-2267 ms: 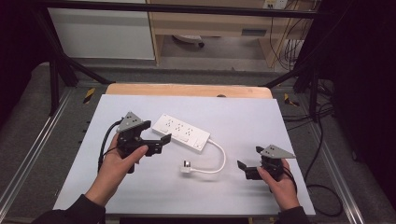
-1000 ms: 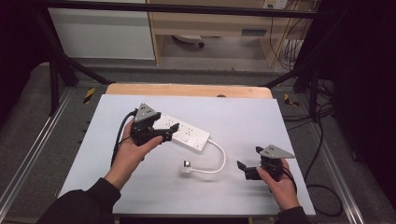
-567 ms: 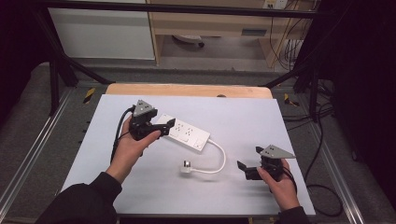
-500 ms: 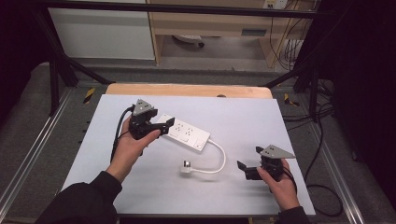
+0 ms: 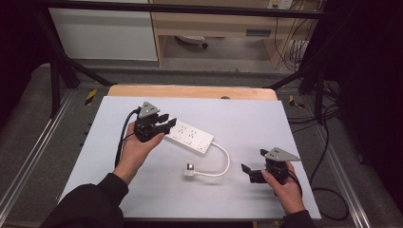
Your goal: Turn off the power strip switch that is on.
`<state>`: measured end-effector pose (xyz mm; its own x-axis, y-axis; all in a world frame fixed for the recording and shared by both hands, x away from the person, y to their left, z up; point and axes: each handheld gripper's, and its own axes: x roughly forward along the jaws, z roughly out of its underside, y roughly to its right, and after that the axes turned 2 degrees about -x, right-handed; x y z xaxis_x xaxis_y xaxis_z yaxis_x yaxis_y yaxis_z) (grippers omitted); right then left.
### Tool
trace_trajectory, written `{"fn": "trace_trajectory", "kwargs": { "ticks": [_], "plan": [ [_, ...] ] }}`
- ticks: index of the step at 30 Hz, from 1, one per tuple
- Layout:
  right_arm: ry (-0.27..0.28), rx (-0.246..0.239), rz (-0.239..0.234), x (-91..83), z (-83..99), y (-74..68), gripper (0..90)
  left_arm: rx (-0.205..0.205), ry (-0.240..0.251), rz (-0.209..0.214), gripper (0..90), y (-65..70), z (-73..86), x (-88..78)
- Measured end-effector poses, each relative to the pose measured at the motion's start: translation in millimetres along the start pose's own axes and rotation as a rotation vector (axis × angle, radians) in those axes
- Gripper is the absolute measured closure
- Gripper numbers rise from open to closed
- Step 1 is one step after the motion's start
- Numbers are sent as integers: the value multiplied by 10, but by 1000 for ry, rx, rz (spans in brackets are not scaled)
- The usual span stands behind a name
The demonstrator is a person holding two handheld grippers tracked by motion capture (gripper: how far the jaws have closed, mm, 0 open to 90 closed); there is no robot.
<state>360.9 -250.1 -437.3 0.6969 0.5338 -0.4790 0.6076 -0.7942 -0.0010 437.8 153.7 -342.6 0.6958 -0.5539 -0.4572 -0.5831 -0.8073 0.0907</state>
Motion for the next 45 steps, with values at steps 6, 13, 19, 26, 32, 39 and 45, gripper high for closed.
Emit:
{"fn": "trace_trajectory", "kwargs": {
  "ticks": [6, 13, 19, 26, 32, 39, 45],
  "plan": [
    [0, -1, -1, -4, 0, 2, 33, 0, -12, 35, 816, -2, 24, 50],
    [0, -1, -1, -3, 0, 3, 33, -4, -23, 54, 897, -31, 56, 108],
    [1, 1, -1, -6, -1, 3, 33, -4, -49, 56, 899, -34, 107, 187],
    [3, -1, -3, -8, -1, 2, 33, 14, -87, 35, 899, -79, 190, 302],
    [1, -2, -4, -4, 0, 4, 33, 5, -111, 21, 899, -146, 252, 381],
    [0, -1, -6, -6, 1, 3, 33, -38, -140, 12, 899, -199, 326, 476],
    [1, 2, -6, -9, 1, 5, 33, -38, -152, 9, 900, -197, 364, 537]
  ]
}}
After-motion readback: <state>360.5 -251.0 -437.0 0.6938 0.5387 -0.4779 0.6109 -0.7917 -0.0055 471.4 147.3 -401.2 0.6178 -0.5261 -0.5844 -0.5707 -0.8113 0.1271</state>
